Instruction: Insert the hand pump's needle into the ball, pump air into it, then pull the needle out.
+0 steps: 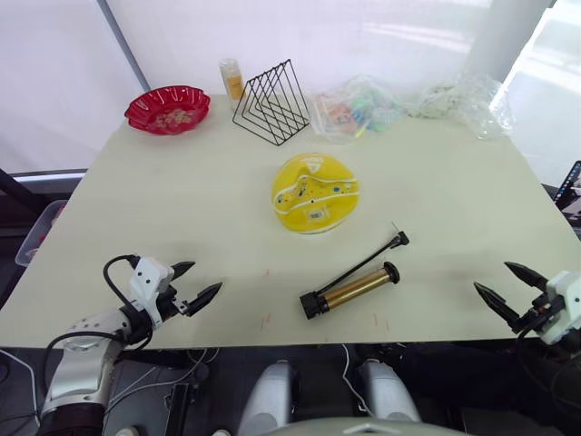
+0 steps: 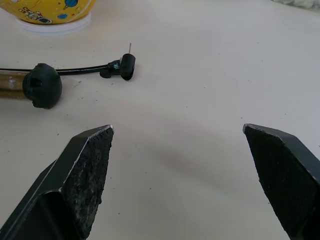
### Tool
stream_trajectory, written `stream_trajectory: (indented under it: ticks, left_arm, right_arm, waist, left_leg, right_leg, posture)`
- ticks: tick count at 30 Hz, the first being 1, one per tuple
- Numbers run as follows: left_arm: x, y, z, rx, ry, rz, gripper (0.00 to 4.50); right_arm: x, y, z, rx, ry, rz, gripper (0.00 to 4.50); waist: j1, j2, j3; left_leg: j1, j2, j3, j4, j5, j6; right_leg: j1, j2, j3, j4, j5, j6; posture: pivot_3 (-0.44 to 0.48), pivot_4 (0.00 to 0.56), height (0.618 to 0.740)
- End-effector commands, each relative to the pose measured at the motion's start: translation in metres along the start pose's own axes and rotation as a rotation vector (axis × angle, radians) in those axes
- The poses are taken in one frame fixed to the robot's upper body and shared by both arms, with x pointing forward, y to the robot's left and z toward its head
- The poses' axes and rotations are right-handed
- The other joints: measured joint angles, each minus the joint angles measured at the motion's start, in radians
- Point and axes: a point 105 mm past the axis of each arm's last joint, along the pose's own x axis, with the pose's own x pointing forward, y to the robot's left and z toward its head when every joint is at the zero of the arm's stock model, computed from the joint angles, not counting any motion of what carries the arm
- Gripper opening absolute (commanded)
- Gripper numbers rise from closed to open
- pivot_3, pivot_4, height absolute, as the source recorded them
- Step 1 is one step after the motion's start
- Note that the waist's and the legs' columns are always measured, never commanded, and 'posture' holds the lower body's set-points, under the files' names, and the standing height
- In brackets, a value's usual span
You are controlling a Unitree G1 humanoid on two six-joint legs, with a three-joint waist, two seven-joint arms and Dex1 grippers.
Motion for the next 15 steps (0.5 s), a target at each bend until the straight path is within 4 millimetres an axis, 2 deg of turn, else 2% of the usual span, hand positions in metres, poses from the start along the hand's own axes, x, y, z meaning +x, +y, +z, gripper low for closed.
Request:
stream_trajectory:
  ticks: [1, 15]
  left_arm:
    - [-0.0048, 0.0033, 0.0061, -0.003, -0.024, -0.006, 4.50]
    - [-0.0084, 0.0061, 0.0003, -0.002, -0.036, -0.005, 4.50]
  right_arm:
    - [-0.0023, -0.0020, 0.0085, -0.034, -0.029, 0.001, 4.35]
    - [-0.0009, 0.0045, 0.0083, -0.048, -0.038, 0.036, 4.35]
  waist:
    - [0.000, 0.000, 0.000]
    - [0.000, 0.000, 0.000]
  left_leg:
    - [0.000, 0.000, 0.000, 0.000, 0.000, 0.000]
    - [0.000, 0.000, 0.000, 0.000, 0.000, 0.000]
  right_leg:
    - [0.000, 0.000, 0.000, 0.000, 0.000, 0.000]
    - [0.000, 0.000, 0.000, 0.000, 0.000, 0.000]
  posture:
    - [0.000, 0.150, 0.737]
    - [0.000, 0.150, 0.737]
